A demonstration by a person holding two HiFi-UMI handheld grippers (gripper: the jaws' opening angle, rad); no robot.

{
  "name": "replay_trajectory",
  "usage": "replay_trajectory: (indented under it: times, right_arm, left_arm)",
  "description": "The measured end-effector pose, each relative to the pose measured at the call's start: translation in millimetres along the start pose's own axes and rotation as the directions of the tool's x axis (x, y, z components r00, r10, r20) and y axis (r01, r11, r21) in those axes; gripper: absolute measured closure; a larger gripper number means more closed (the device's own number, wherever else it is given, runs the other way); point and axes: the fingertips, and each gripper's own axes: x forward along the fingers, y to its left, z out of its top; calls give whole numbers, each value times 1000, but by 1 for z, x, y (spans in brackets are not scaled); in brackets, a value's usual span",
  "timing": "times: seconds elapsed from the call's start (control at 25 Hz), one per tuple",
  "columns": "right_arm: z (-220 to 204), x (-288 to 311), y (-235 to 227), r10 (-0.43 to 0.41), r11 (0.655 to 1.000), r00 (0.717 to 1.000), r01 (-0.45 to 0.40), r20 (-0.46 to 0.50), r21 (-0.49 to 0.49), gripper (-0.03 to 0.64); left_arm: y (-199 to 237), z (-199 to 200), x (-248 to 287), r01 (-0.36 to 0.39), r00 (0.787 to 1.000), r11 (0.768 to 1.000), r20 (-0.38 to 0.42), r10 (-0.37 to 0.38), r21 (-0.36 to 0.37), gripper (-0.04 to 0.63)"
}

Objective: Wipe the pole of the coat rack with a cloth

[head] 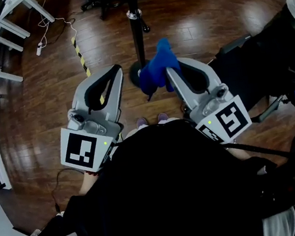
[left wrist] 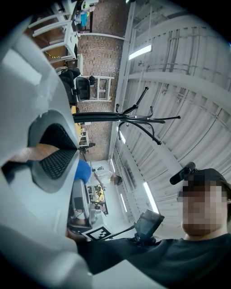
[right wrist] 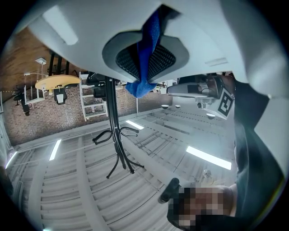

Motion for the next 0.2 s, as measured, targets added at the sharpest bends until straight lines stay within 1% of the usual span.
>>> replay_trajectory:
  times: [0.2]
  right_arm:
    - [-14, -4, -6, 2, 1000, 1000, -2, -13, -1, 586]
  left_arm:
    - [-5, -8, 4, -7, 1000, 1000, -1, 7, -10, 589]
